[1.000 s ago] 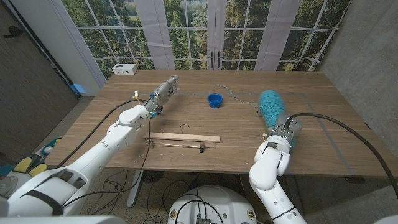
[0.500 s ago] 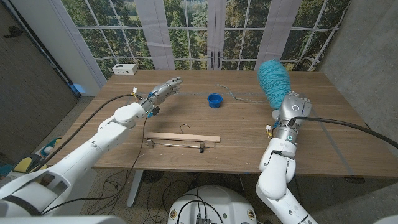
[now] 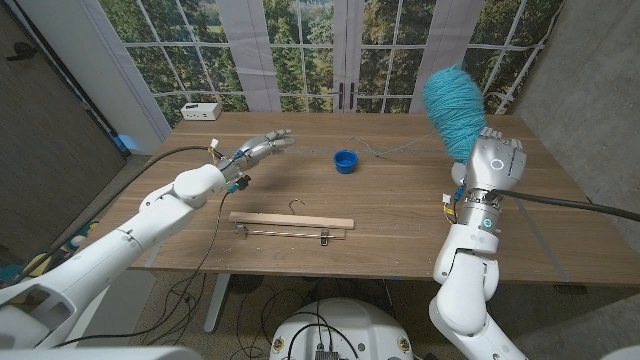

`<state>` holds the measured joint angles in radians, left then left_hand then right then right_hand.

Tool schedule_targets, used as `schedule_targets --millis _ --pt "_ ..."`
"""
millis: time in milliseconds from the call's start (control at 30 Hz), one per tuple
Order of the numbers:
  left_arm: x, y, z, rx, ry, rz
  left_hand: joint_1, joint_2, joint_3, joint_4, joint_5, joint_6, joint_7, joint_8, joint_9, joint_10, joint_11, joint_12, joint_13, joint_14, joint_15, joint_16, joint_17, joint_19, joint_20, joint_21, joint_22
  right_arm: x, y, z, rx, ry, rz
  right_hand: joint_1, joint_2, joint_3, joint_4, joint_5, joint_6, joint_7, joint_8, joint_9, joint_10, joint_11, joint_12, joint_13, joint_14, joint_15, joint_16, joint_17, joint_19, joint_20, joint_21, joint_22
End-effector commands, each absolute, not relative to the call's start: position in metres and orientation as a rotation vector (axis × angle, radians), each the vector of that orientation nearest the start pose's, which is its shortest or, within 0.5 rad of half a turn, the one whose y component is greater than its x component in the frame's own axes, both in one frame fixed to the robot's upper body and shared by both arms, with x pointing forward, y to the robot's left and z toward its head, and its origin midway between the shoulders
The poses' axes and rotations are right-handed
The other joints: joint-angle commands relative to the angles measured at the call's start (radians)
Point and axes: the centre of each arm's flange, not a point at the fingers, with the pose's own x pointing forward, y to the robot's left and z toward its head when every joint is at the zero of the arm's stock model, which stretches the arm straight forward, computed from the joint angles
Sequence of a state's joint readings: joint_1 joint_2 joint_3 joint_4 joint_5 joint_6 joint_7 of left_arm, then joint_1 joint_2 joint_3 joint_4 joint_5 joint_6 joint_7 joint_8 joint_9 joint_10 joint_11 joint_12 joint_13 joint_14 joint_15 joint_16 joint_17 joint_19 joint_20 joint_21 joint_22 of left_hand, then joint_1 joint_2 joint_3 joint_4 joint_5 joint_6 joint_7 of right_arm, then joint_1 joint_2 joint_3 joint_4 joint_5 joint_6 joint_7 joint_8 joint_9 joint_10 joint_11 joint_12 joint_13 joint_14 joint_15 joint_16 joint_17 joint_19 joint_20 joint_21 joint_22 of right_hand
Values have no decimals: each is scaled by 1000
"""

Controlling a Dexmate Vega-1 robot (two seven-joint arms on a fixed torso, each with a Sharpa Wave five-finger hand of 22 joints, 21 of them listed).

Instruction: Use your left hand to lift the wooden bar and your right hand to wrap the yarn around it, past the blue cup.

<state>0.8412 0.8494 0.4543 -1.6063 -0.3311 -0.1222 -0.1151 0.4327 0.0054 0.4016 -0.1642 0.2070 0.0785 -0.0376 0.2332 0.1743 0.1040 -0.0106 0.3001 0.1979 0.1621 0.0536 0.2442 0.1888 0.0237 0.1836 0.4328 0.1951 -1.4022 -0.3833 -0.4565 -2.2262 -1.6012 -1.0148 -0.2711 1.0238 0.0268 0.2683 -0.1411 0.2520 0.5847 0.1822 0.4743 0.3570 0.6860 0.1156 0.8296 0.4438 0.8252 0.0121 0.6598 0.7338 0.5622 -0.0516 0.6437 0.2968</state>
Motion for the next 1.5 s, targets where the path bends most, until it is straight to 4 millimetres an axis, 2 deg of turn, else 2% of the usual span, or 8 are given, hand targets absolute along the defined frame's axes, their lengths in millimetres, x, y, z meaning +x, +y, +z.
schedule_targets --millis 33,400,933,967,1033,1100,1367,1500 --pt "564 284 14 849 -567 -288 18 -6 1 -9 3 11 2 1 5 7 2 3 5 9 2 -2 2 6 1 3 3 372 -237 -33 -1329 -510 -1182 129 139 30 35 8 332 -272 0 4 237 -234 6 89 116 -239 -4 10 -7 -56 10 -2" --pt "532 279 20 997 -573 -258 47 -15 2 -9 6 17 3 -6 5 6 6 -4 5 -8 1 -14 2 11 -2 1 3 363 -239 -38 -1299 -553 -1209 133 138 28 35 11 333 -272 -4 6 238 -235 6 87 120 -240 -12 24 -11 -56 20 -8" --pt "509 277 17 1192 -465 -218 131 -35 8 -17 19 37 7 -10 6 4 13 -17 6 -30 -5 -31 -1 27 -16 -2 1 359 -241 -31 -1303 -599 -1223 134 138 24 39 15 336 -272 -9 9 237 -233 7 88 126 -239 -26 44 -15 -57 36 -17" --pt "508 276 17 1208 -471 -213 134 -35 9 -17 19 39 7 -10 6 6 13 -17 6 -29 -5 -31 -1 28 -17 -2 1 359 -241 -31 -1304 -603 -1225 135 138 24 39 15 337 -272 -10 9 239 -232 7 87 126 -239 -27 45 -16 -57 36 -18" --pt "505 274 16 1218 -476 -210 156 -40 9 -17 23 44 10 -11 7 12 18 -18 6 -27 -9 -32 -2 40 -43 1 0 360 -241 -30 -1305 -608 -1223 135 138 24 40 15 337 -271 -10 9 240 -231 7 86 127 -239 -28 47 -17 -57 38 -19" --pt "503 272 14 1227 -460 -228 163 -42 9 -17 24 47 11 -11 7 13 20 -19 6 -25 -11 -32 -2 43 -50 1 0 361 -241 -30 -1300 -612 -1226 135 138 23 40 15 336 -271 -11 10 240 -232 7 85 127 -239 -31 50 -17 -57 40 -20" --pt "494 262 9 1360 -393 -204 203 -53 9 -16 32 61 22 -11 7 21 16 -21 7 -28 -14 -37 -4 45 -46 -3 -1 362 -241 -28 -1296 -630 -1227 135 138 22 42 16 338 -272 -13 13 239 -235 7 87 129 -239 -37 57 -19 -58 47 -24" --pt "489 257 6 1437 -362 -177 233 -60 8 -14 39 76 22 -10 8 31 9 -22 7 -34 -21 -41 -5 55 -59 -3 -2 363 -241 -27 -1293 -635 -1225 136 138 21 42 17 338 -273 -15 13 239 -235 8 88 131 -239 -39 63 -21 -59 51 -27"
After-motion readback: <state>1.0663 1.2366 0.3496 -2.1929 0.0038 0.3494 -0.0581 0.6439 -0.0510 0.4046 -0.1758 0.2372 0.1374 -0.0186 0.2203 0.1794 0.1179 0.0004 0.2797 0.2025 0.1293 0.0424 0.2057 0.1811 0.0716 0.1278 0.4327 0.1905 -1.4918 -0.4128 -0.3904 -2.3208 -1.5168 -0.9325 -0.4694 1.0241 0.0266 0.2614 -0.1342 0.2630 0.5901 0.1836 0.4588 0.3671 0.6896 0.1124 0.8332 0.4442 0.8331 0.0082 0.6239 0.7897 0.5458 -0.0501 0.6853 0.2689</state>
